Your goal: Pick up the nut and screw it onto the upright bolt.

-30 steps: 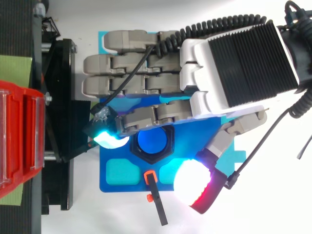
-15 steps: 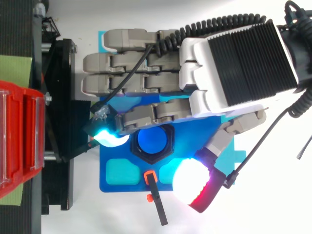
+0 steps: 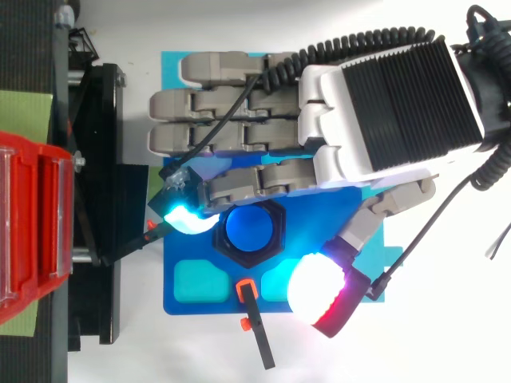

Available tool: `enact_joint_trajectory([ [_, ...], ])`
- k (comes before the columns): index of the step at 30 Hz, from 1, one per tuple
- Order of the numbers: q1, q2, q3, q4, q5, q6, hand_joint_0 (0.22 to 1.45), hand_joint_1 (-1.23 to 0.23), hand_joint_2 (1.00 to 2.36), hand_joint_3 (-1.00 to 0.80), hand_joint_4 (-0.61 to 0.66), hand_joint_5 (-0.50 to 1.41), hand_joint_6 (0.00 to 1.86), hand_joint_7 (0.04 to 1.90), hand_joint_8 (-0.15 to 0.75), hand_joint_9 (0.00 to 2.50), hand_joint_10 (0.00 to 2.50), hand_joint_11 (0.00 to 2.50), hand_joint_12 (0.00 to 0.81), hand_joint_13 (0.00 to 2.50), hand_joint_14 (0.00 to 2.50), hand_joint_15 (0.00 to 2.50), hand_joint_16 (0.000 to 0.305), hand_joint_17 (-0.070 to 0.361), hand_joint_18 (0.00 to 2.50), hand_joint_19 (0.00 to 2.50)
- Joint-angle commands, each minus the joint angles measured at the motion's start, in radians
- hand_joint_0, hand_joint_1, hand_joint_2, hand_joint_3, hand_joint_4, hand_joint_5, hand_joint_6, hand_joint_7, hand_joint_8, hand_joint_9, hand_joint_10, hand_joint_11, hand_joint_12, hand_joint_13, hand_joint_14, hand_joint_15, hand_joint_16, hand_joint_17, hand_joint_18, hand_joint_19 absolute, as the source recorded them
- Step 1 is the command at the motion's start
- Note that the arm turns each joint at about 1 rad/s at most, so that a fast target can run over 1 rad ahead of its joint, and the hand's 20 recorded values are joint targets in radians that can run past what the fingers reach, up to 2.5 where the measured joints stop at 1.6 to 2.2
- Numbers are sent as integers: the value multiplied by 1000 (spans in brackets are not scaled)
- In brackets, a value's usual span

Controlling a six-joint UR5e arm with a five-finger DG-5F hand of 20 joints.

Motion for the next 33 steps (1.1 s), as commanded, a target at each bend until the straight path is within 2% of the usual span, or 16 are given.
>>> enact_joint_trajectory([
  [1, -3, 0, -9, 23, 1, 1, 458, -123, 1000, -500, 246, -141, 503, 857, 254, 187, 0, 0, 350, 0, 0, 0, 48, 107, 0, 0],
  [11, -11, 0, -11, 40, -1, 9, 468, -159, 1000, -500, 285, -108, 504, 1004, 266, 270, 0, 0, 341, 10, 0, 0, 45, 100, 0, 0],
  [16, -25, 0, -11, 34, -7, 10, 473, -189, 1000, -500, 280, -91, 504, 1076, 271, 322, 0, 0, 337, 43, 0, 0, 44, 98, 0, 0],
  [23, -39, 1, 6, 39, -42, 18, 488, -220, 1000, -500, 261, -35, 503, 1272, 292, 508, 0, 0, 325, 126, 0, 0, 40, 89, 0, 0],
  [26, -43, 1, 8, 33, -45, 18, 493, -222, 1000, -500, 228, -10, 502, 1337, 297, 584, 0, 0, 316, 170, 0, 0, 38, 85, 0, 0],
  [33, -51, 1, 9, 34, -45, 20, 502, -219, 1000, -500, 161, 38, 500, 1360, 284, 833, 0, 0, 293, 296, 0, 0, 33, 74, 0, 0],
])
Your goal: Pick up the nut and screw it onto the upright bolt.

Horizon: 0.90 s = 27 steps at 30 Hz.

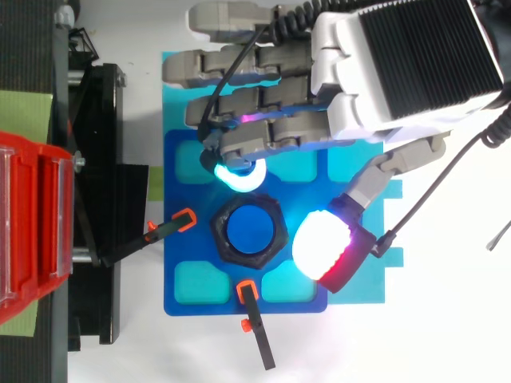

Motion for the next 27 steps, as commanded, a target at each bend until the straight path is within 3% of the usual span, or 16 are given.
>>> enact_joint_trajectory([
  [1, -4, 0, 6, 0, 0, 4, 502, -219, 1000, -500, 148, 42, 500, 1360, 278, 857, 0, 0, 286, 312, 0, 0, 33, 73, 0, 0],
  [7, -10, 0, 32, -15, -13, 43, 505, -216, 1000, -500, 119, 49, 501, 1344, 249, 941, 0, 0, 267, 360, 0, 0, 30, 67, 0, 0],
  [8, -13, 0, 67, -29, -23, 49, 504, -211, 1000, -500, 126, 43, 501, 1338, 256, 937, 0, 0, 267, 360, 0, 0, 30, 66, 0, 0],
  [9, -13, 0, 67, -29, -23, 49, 502, -203, 1000, -500, 137, 35, 502, 1316, 264, 930, 0, 0, 270, 357, 0, 0, 30, 67, 0, 0],
  [15, -22, 0, 124, -103, -36, 49, 479, -182, 1000, -500, 266, -99, 504, 931, 281, 822, 0, 0, 312, 293, 0, 0, 36, 81, 0, 0],
  [17, -25, 0, 127, -114, -37, 49, 475, -181, 1000, -500, 226, -135, 503, 839, 280, 753, 0, 0, 319, 259, 0, 0, 37, 84, 0, 0],
  [20, -33, 0, 165, -144, -48, 43, 468, -176, 1000, -500, 181, -173, 502, 706, 255, 636, 0, 0, 323, 185, 0, 0, 40, 89, 0, 0],
  [22, -36, -1, 164, -147, -56, 40, 463, -171, 1000, -500, 151, -200, 501, 646, 240, 516, 0, 0, 336, 73, 0, 0, 44, 98, 0, 0],
  [27, -16, -4, 148, -140, -39, 17, 450, -138, 1000, -500, 114, -223, 501, 600, 216, 301, 0, 0, 340, 0, 0, 0, 48, 109, 0, 0],
])
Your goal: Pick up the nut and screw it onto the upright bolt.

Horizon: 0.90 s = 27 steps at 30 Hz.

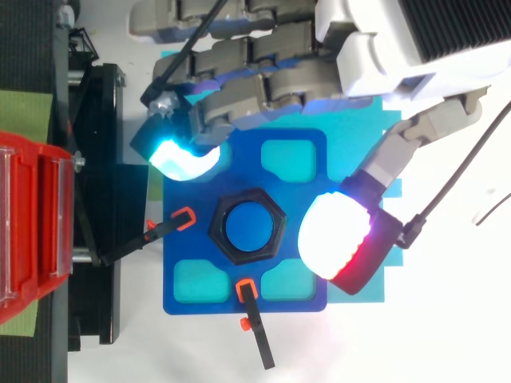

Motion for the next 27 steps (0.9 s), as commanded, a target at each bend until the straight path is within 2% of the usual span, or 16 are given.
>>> enact_joint_trajectory([
  [1, 12, -21, -26, 12, 14, -26, 450, -137, 1000, -500, 114, -223, 501, 600, 217, 296, 0, 0, 339, 0, 0, 0, 49, 110, 0, 0],
  [3, 18, -35, -41, 26, 22, -26, 448, -123, 1000, -500, 116, -222, 501, 599, 220, 280, 0, 0, 344, 0, 0, 0, 49, 111, 0, 0],
  [4, 33, -53, -72, 84, 42, 17, 448, -119, 1000, -500, 117, -222, 501, 602, 220, 280, 0, 0, 344, 0, 0, 0, 49, 111, 0, 0],
  [10, 53, -52, -127, 127, 57, 34, 449, -96, 1000, -500, 124, -214, 501, 608, 221, 282, 0, 0, 342, 0, 0, 0, 50, 112, 0, 0],
  [15, 59, -53, -119, 129, 59, 46, 454, -89, 1000, -500, 147, -203, 501, 653, 228, 294, 0, 0, 339, 0, 0, 0, 49, 111, 0, 0],
  [22, 56, -52, -119, 104, 59, 54, 461, -90, 1000, -500, 176, -182, 502, 732, 243, 326, 0, 0, 336, 0, 0, 0, 47, 105, 0, 0],
  [27, 53, -53, -112, 118, 57, 60, 467, -95, 1000, -500, 212, -158, 503, 827, 258, 377, 0, 0, 335, 0, 0, 0, 45, 102, 0, 0],
])
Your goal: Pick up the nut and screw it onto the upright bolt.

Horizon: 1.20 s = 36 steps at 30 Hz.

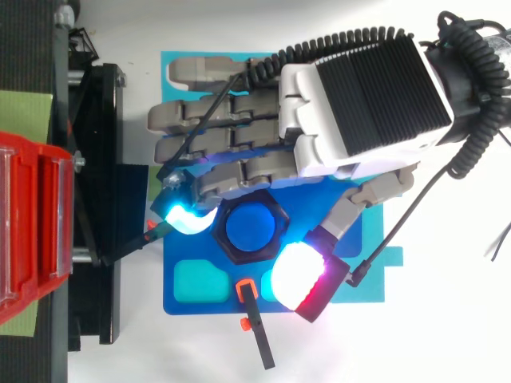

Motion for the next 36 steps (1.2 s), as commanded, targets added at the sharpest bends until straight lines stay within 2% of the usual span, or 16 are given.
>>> enact_joint_trajectory([
  [1, -2, 1, 3, 6, -2, 2, 468, -96, 1000, -500, 218, -155, 503, 839, 259, 378, 0, 0, 336, 0, 0, 0, 45, 101, 0, 0],
  [9, -17, 1, 17, 16, -5, 7, 481, -137, 1000, -500, 278, -103, 504, 1014, 280, 512, 0, 0, 331, 86, 0, 0, 42, 95, 0, 0],
  [11, -20, 1, 40, 21, -8, -1, 483, -145, 1000, -500, 275, -90, 504, 1067, 280, 535, 0, 0, 323, 115, 0, 0, 41, 92, 0, 0],
  [14, -34, -1, 25, 29, -25, -15, 487, -153, 1000, -500, 276, -72, 504, 1125, 290, 580, 0, 0, 323, 157, 0, 0, 40, 90, 0, 0],
  [16, -34, 2, 26, 27, -29, -15, 491, -158, 1000, -500, 275, -57, 504, 1164, 291, 601, 0, 0, 316, 180, 0, 0, 39, 88, 0, 0],
  [21, -50, 2, 33, 30, -37, -10, 499, -177, 1000, -500, 239, -10, 502, 1273, 296, 717, 0, 0, 305, 245, 0, 0, 36, 81, 0, 0],
  [22, -51, 2, 36, 30, -39, -6, 500, -178, 1000, -500, 234, 0, 502, 1290, 292, 732, 0, 0, 303, 258, 0, 0, 36, 81, 0, 0],
  [23, -51, 5, 56, 24, -43, -4, 503, -183, 1000, -500, 218, 8, 502, 1298, 292, 773, 0, 0, 299, 285, 0, 0, 34, 77, 0, 0],
  [25, -63, 5, 83, 7, -62, -6, 503, -187, 1000, -500, 213, 16, 502, 1301, 285, 798, 0, 0, 293, 306, 0, 0, 34, 76, 0, 0],
  [28, -67, 5, 85, 3, -74, -6, 507, -192, 1000, -500, 191, 35, 501, 1316, 282, 893, 0, 0, 286, 369, 0, 0, 32, 71, 0, 0],
  [31, -73, 5, 83, -7, -83, -3, 511, -202, 1000, -500, 160, 60, 501, 1345, 272, 1040, 0, 0, 265, 467, 0, 0, 28, 62, 113, 0],
  [33, -82, 5, 89, -27, -86, 4, 513, -209, 1000, -500, 156, 67, 501, 1362, 262, 1128, 0, 0, 252, 526, 0, 0, 26, 58, 181, 0],
  [34, -82, 5, 94, -28, -85, 5, 513, -210, 1000, -500, 150, 61, 502, 1337, 267, 1117, 0, 0, 252, 527, 0, 0, 25, 57, 183, 0],
  [36, -86, 5, 108, -31, -85, 4, 509, -205, 1000, -500, 219, -8, 504, 1120, 270, 981, 0, 0, 268, 472, 0, 0, 28, 62, 137, 0],
])
